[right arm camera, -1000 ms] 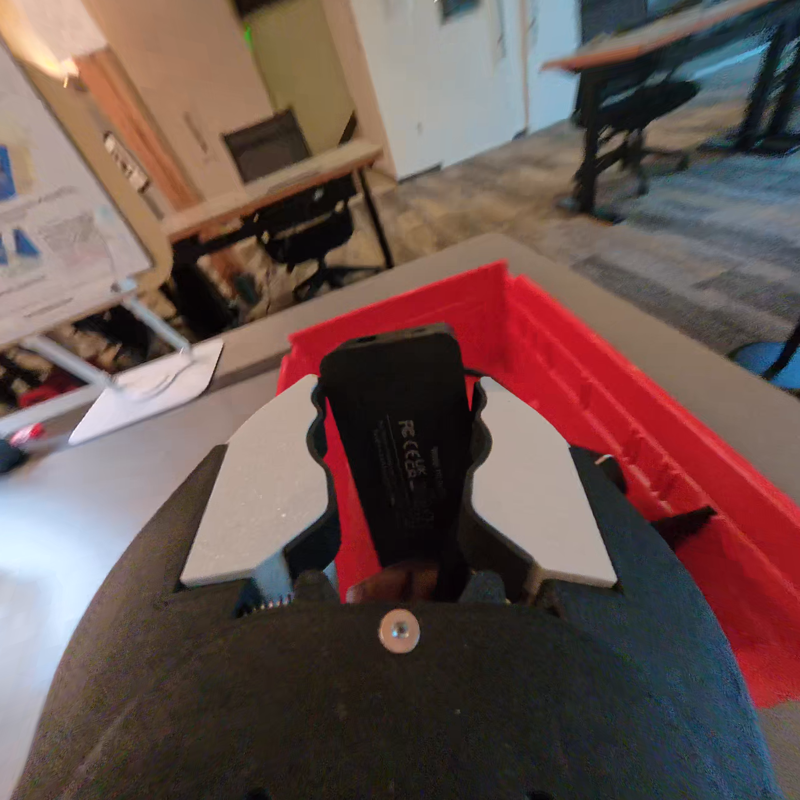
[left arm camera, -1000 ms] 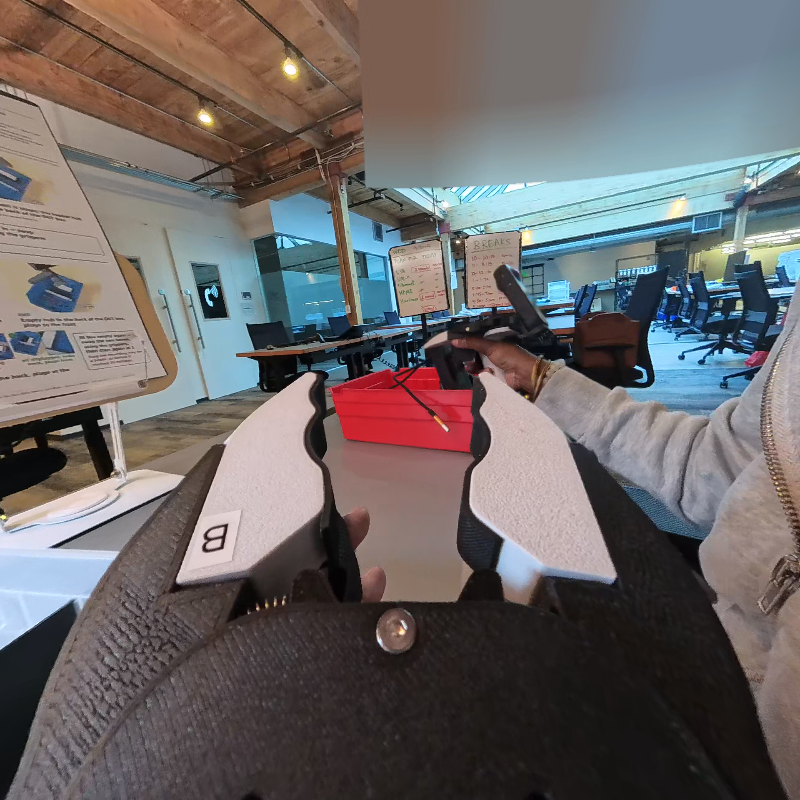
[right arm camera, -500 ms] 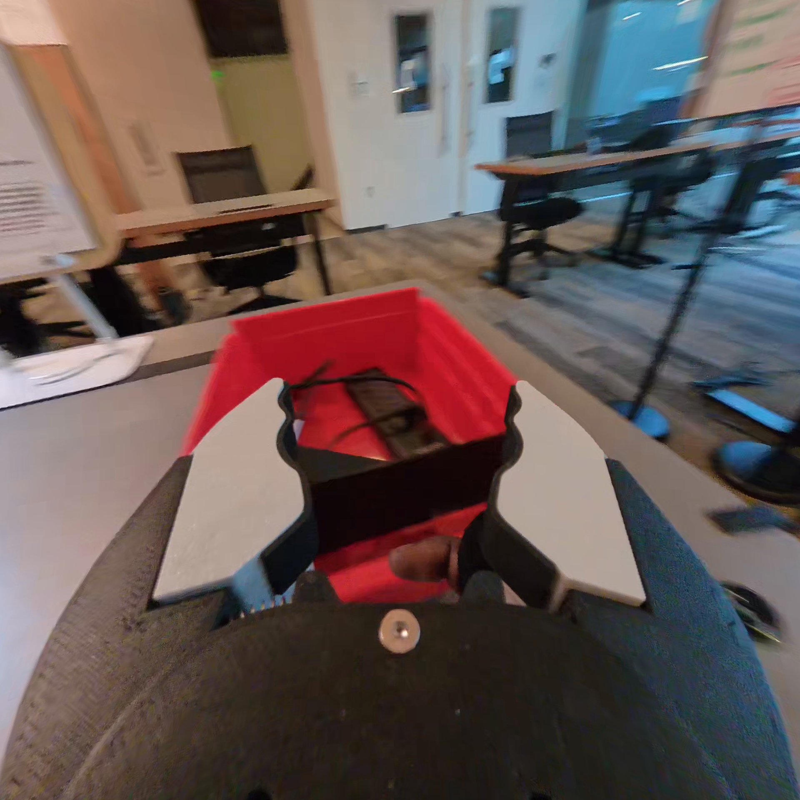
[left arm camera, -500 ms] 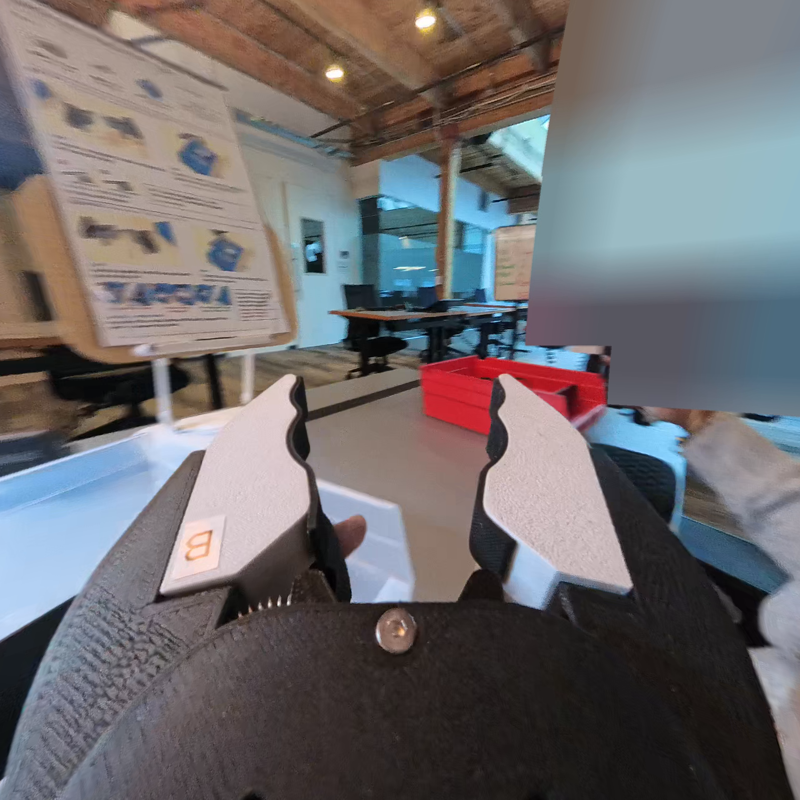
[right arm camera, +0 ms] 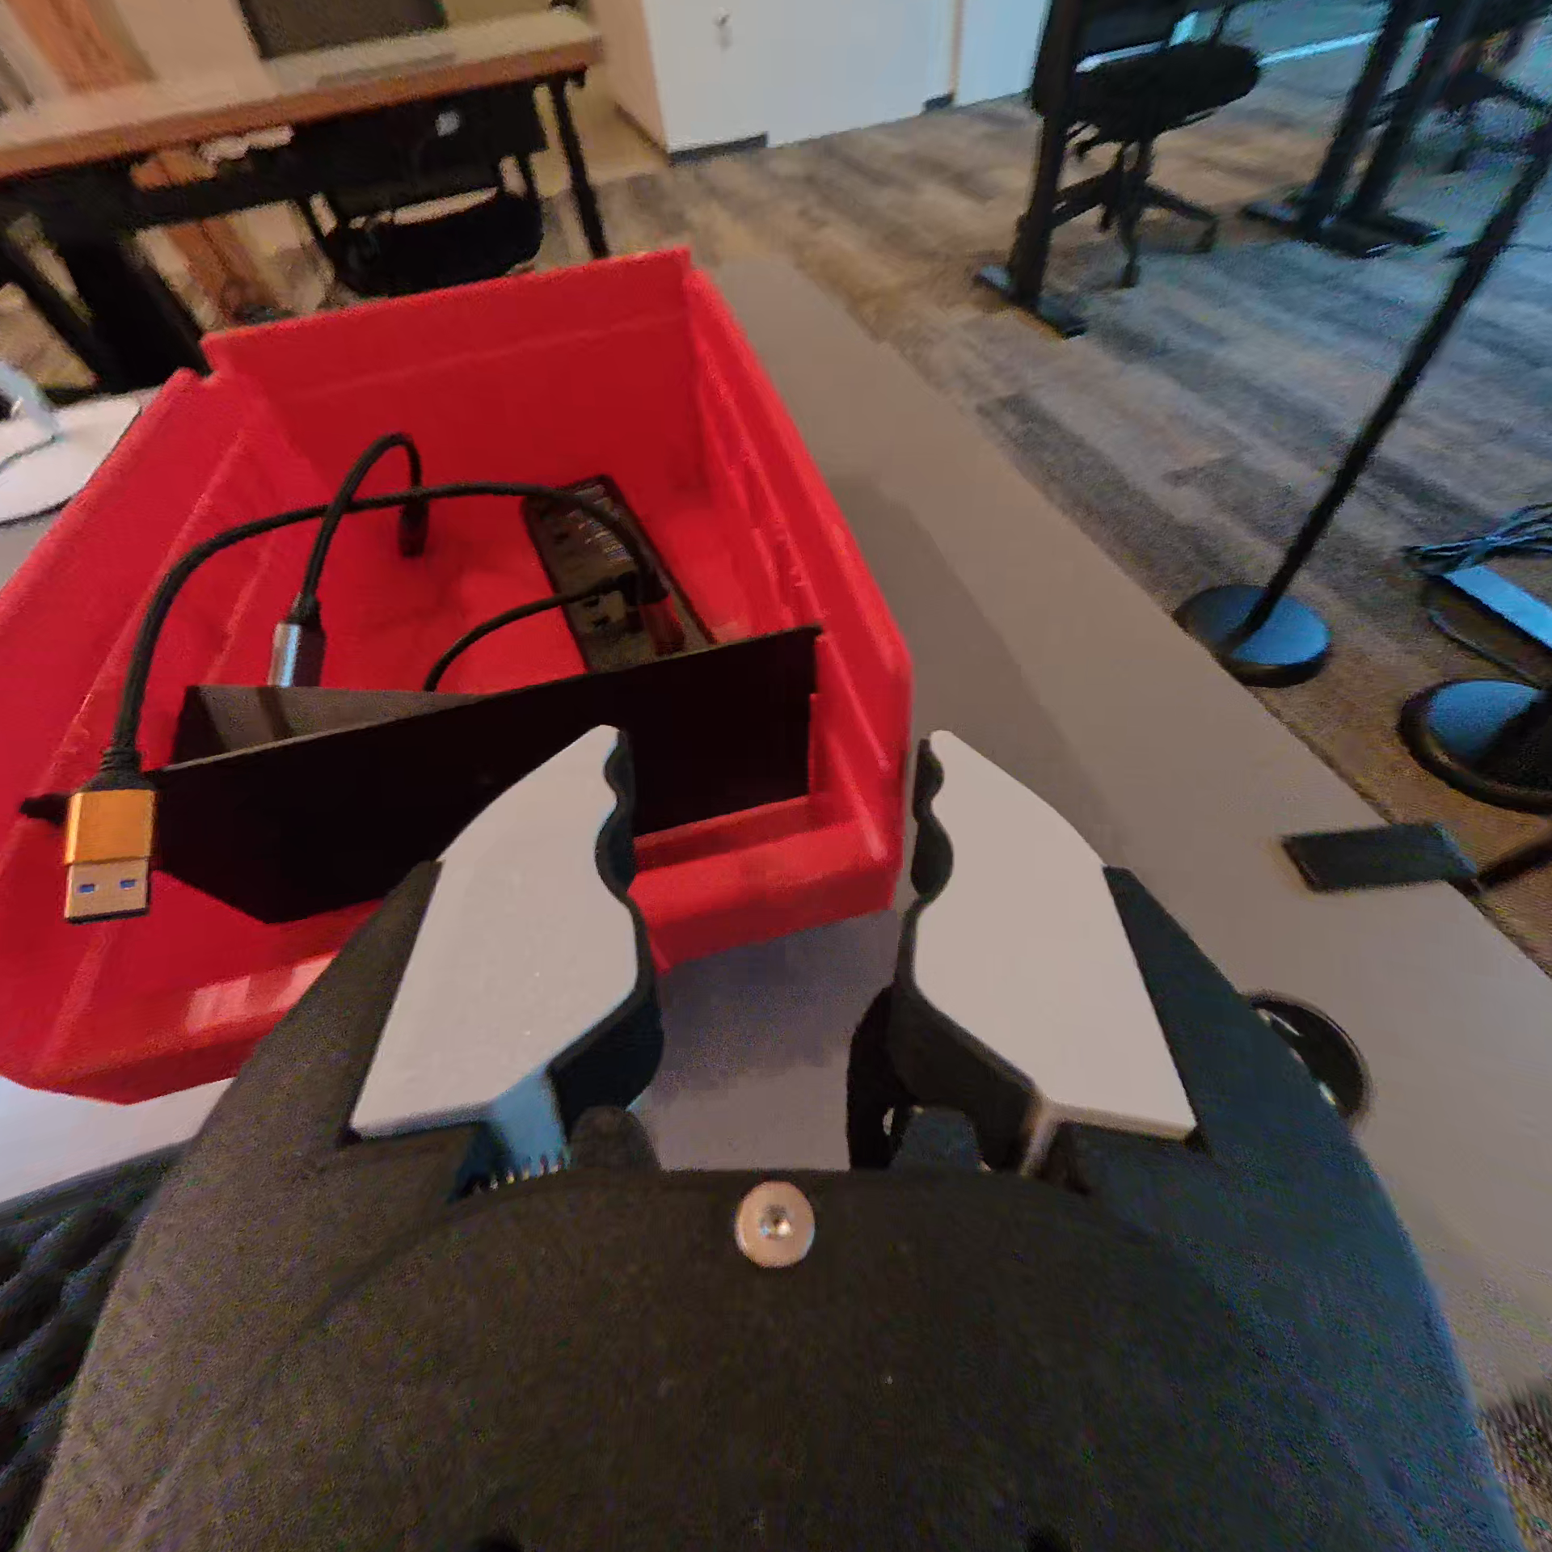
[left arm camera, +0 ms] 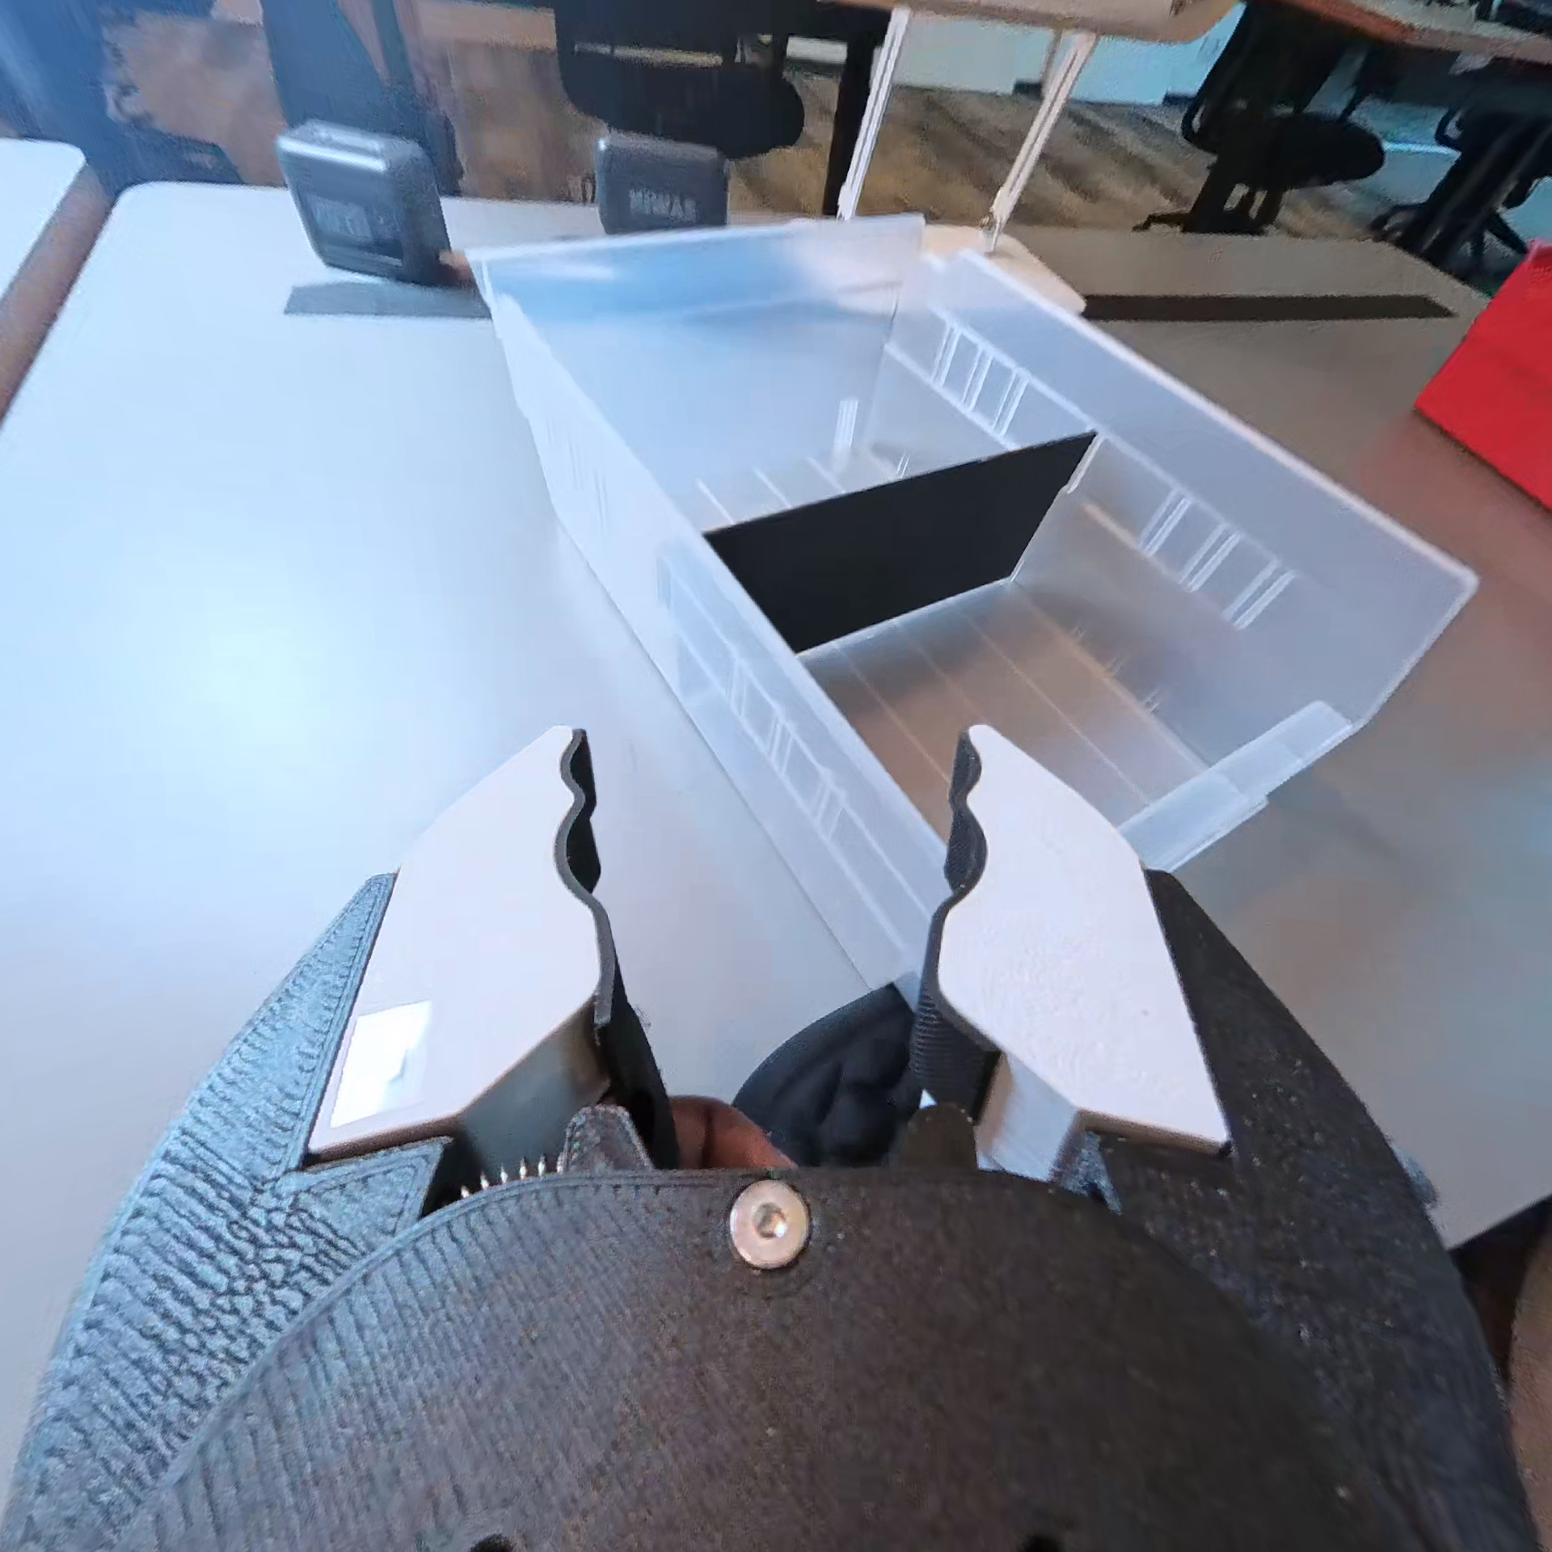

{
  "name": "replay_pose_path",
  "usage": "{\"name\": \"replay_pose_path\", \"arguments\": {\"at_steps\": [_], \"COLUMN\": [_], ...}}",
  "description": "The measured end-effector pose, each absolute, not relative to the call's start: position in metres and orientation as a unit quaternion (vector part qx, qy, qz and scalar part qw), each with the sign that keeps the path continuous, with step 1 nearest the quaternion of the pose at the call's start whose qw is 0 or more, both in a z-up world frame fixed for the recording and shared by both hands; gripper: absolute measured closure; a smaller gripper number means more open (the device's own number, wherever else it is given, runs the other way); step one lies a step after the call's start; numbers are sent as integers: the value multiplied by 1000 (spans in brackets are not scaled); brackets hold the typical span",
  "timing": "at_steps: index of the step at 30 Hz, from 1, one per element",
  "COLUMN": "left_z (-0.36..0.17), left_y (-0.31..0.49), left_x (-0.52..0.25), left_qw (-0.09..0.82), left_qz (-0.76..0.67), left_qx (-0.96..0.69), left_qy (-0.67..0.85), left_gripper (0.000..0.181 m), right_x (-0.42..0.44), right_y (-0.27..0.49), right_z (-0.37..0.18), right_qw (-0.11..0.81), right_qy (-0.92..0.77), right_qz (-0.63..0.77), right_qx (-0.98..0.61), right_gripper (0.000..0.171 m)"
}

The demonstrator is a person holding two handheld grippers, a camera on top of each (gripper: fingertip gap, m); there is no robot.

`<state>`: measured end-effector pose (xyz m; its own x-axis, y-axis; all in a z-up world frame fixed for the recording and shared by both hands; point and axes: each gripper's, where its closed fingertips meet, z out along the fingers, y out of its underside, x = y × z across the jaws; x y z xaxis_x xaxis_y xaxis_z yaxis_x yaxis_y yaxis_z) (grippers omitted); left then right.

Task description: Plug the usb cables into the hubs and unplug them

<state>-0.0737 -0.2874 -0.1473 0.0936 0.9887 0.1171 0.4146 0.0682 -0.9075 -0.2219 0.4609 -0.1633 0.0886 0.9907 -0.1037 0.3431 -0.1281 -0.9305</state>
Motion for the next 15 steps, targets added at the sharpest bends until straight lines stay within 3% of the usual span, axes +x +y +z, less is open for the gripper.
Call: {"name": "replay_pose_path", "arguments": {"at_steps": [1,3,6,9,11,15], "left_z": [-152,-155,-155,-155,-156,-155], "left_y": [-286,-279,-275,-269,-265,-267], "left_x": [-75,-79,-83,-86,-86,-88], "left_qw": [434,448,464,471,470,453], "left_qz": [321,306,303,297,295,315], "left_qx": [-603,-605,-599,-602,-609,-610], "left_qy": [-587,-583,-579,-572,-567,-569], "left_gripper": [101,106,113,125,133,145], "right_x": [-227,-231,-229,-232,-238,-252], "right_y": [459,466,486,488,493,480], "right_z": [-165,-168,-169,-169,-170,-177], "right_qw": [385,407,452,444,435,396], "right_qy": [-543,-558,-546,-556,-556,-588], "right_qz": [407,363,307,318,326,359], "right_qx": [-626,-626,-635,-626,-628,-607], "right_gripper": [102,114,157,158,136,161]}}
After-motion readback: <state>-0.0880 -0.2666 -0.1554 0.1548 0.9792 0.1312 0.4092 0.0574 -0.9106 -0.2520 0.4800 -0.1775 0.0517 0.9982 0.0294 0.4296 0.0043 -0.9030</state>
